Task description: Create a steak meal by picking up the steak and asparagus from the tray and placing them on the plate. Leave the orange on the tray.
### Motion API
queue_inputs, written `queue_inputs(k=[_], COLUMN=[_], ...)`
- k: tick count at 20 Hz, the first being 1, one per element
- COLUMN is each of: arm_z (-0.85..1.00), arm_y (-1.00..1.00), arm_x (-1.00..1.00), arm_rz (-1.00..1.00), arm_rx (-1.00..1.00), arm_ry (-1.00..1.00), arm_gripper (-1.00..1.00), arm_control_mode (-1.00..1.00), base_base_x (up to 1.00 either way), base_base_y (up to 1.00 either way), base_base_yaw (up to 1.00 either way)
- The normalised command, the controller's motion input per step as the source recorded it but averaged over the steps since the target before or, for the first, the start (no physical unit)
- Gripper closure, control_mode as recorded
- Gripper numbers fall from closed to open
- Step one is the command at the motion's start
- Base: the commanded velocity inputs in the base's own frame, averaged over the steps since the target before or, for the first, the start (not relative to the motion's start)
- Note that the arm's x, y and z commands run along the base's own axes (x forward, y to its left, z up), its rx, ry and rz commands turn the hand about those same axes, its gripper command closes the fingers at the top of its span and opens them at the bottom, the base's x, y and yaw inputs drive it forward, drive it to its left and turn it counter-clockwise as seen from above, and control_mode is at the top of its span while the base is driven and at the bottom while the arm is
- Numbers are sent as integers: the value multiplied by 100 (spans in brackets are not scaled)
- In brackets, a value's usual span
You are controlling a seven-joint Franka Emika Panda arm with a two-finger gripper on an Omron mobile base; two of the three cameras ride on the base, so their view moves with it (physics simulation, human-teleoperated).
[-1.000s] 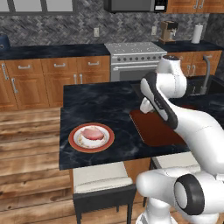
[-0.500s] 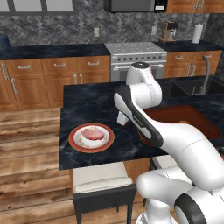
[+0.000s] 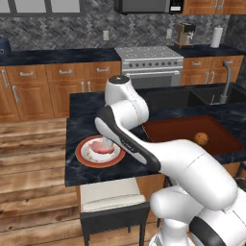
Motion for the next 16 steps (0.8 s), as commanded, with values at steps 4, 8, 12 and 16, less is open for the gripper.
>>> queue_inputs(k=[4, 8, 12, 16], arm_z=[-15, -32, -40, -44], arm_y=[48, 14, 11, 10], arm_x=[0, 0, 0, 1], arm_rz=[15, 8, 7, 8], arm_rx=[-4, -1, 0, 0], arm_ry=[0, 0, 0, 0], arm_gripper=[100, 100, 100, 100], arm_control_mode=[-100, -100, -100, -100], base_base_x=[0, 0, 0, 0], base_base_y=[0, 0, 0, 0], base_base_yaw=[0, 0, 0, 0])
